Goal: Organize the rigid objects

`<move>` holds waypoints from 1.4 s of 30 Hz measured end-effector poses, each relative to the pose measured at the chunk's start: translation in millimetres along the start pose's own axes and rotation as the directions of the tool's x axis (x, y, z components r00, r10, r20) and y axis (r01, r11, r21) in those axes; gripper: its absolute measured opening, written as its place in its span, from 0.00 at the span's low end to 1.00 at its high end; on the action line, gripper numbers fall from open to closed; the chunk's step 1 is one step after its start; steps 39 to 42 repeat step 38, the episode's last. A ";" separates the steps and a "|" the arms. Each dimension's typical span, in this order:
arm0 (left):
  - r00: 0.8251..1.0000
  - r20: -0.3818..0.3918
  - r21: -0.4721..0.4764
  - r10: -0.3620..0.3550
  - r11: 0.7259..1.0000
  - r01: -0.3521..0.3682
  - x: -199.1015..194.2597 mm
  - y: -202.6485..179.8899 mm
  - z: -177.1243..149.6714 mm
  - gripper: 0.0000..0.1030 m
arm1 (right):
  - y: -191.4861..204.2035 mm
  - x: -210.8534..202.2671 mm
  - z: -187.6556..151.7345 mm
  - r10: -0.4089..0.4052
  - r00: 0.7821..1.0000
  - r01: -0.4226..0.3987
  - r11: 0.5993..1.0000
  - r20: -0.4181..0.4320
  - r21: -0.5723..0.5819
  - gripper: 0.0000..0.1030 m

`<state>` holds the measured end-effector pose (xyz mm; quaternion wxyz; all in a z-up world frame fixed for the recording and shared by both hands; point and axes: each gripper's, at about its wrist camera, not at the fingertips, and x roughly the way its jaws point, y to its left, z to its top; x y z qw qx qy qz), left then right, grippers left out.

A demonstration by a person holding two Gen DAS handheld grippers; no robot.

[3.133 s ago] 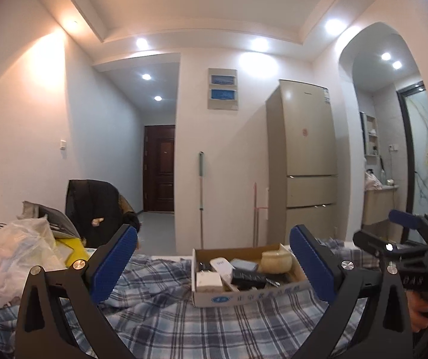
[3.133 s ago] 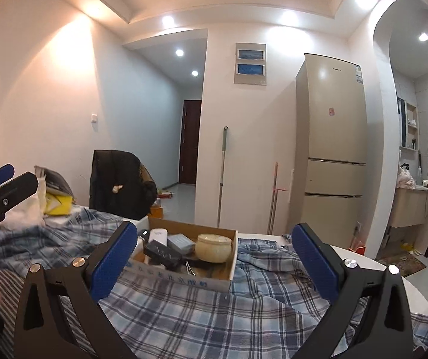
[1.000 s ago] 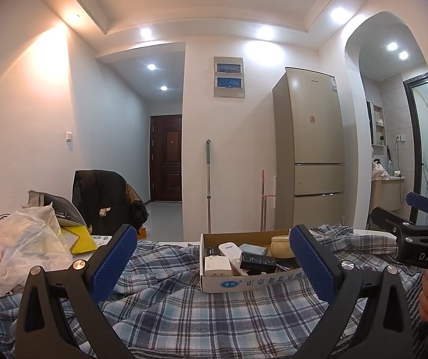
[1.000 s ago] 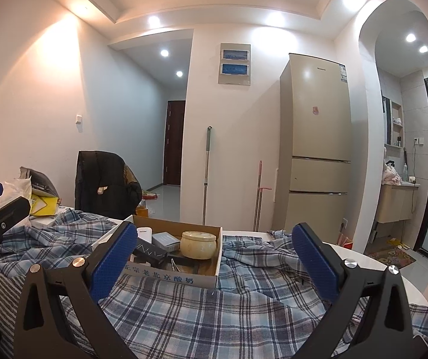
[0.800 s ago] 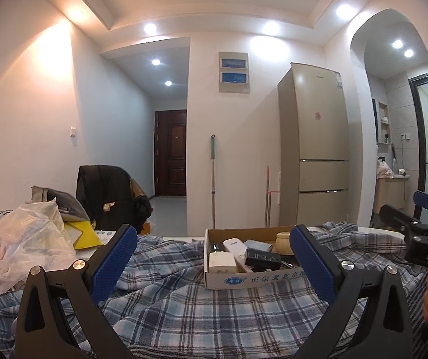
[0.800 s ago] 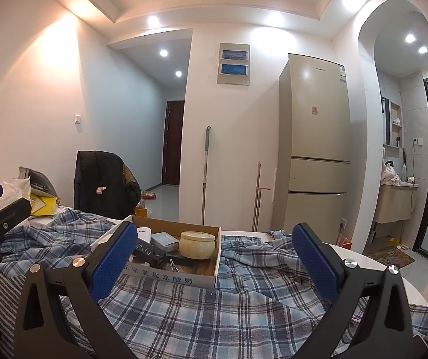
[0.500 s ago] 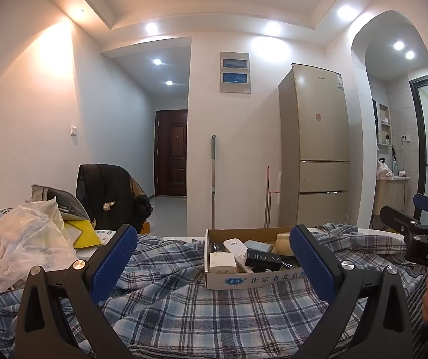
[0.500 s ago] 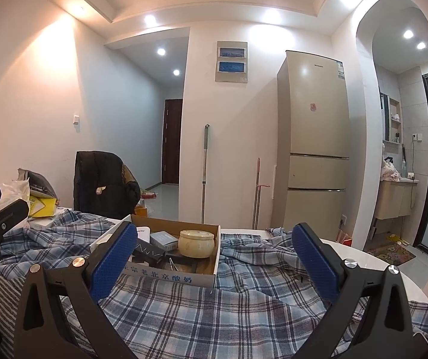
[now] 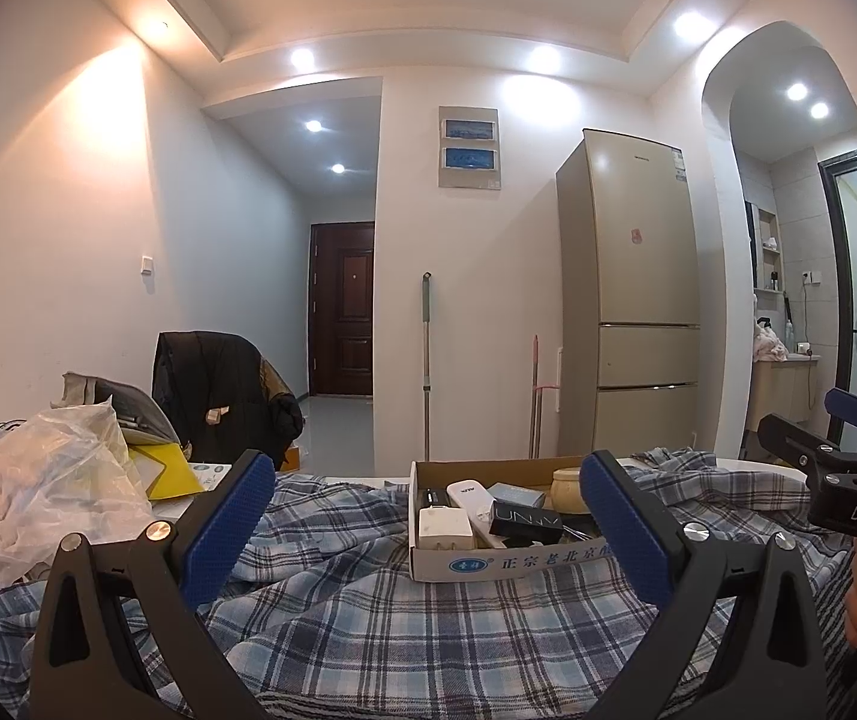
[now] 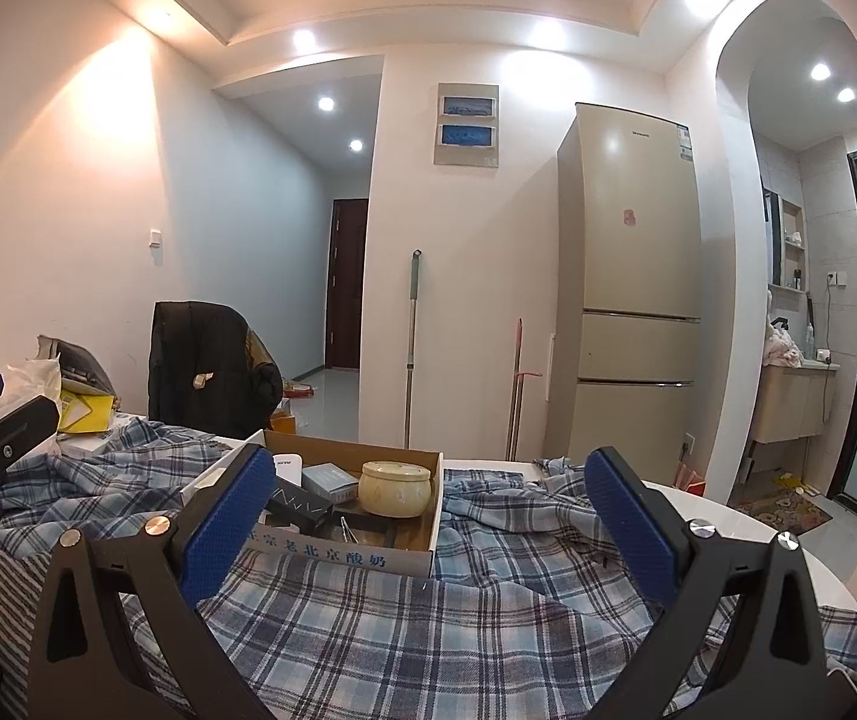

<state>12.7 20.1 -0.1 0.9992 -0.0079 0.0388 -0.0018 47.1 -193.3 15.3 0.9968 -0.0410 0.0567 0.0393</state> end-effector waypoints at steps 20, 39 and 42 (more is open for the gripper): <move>1.000 -0.002 -0.008 0.022 1.000 -0.022 1.5 1.8 3.9 1.00 | -0.9 0.9 0.1 0.001 1.000 -0.001 1.000 -0.006 0.005 1.00; 1.000 0.000 -0.005 0.021 1.000 -0.021 2.3 1.1 3.3 1.00 | -2.8 0.2 0.3 0.000 1.000 0.000 1.000 -0.010 0.006 1.00; 1.000 0.000 -0.005 0.021 1.000 -0.021 2.3 1.1 3.3 1.00 | -2.8 0.2 0.3 0.000 1.000 0.000 1.000 -0.010 0.006 1.00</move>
